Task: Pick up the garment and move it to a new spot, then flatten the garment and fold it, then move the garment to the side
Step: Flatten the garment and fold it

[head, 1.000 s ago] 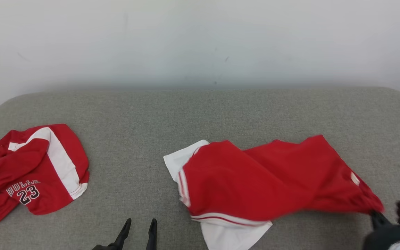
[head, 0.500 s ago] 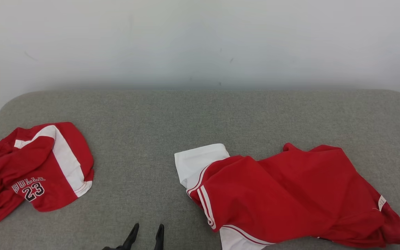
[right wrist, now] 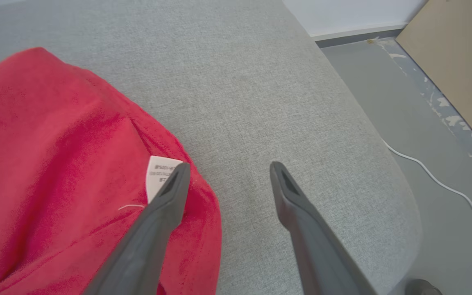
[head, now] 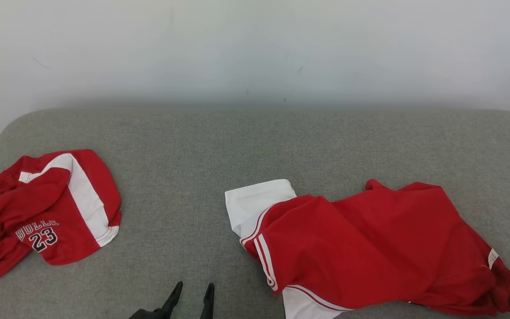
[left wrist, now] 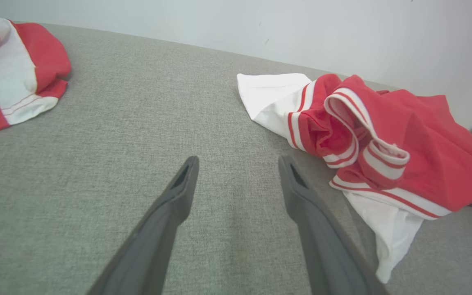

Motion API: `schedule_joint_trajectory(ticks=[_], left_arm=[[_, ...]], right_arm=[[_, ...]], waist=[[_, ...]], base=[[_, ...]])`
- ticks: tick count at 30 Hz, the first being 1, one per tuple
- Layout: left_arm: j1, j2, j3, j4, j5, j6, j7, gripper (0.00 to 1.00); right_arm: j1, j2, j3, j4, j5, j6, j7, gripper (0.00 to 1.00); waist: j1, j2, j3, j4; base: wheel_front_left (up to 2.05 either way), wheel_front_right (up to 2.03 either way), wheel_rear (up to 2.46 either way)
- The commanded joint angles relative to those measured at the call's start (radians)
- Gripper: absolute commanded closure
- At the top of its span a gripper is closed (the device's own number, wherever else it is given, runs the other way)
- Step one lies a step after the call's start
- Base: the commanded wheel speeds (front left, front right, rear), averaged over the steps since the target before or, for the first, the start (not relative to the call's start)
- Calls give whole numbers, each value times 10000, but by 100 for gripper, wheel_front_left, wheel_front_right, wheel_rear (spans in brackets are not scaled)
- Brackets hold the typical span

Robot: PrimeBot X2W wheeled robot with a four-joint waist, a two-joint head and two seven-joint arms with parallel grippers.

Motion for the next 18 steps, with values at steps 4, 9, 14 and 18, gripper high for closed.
schedule_joint_trajectory(ticks=[4, 9, 14, 18], left_arm=[[-203, 62, -64, -11, -67, -25, 88, 0], [-231, 54, -160, 32, -230, -121, 326, 0], [-167, -160, -758, -126, -981, -963, 1214, 0], [-530, -173, -1283, -237, -1024, -1143, 1503, 0]], right_arm=[[-671, -508, 208, 1312, -173, 11, -43, 0], [-1171, -721, 451, 2504, -161, 11, -80, 4], [-1219, -432, 507, 2607, -97, 11, -472, 0], [-1022, -241, 600, 2381, -77, 11, -574, 0]], waist=[[0, -1, 208, 101], [0, -1, 389, 188], [0, -1, 387, 195], [0, -1, 267, 108]], base=[[0, 0, 0], [0, 0, 0], [0, 0, 0], [0, 0, 0]])
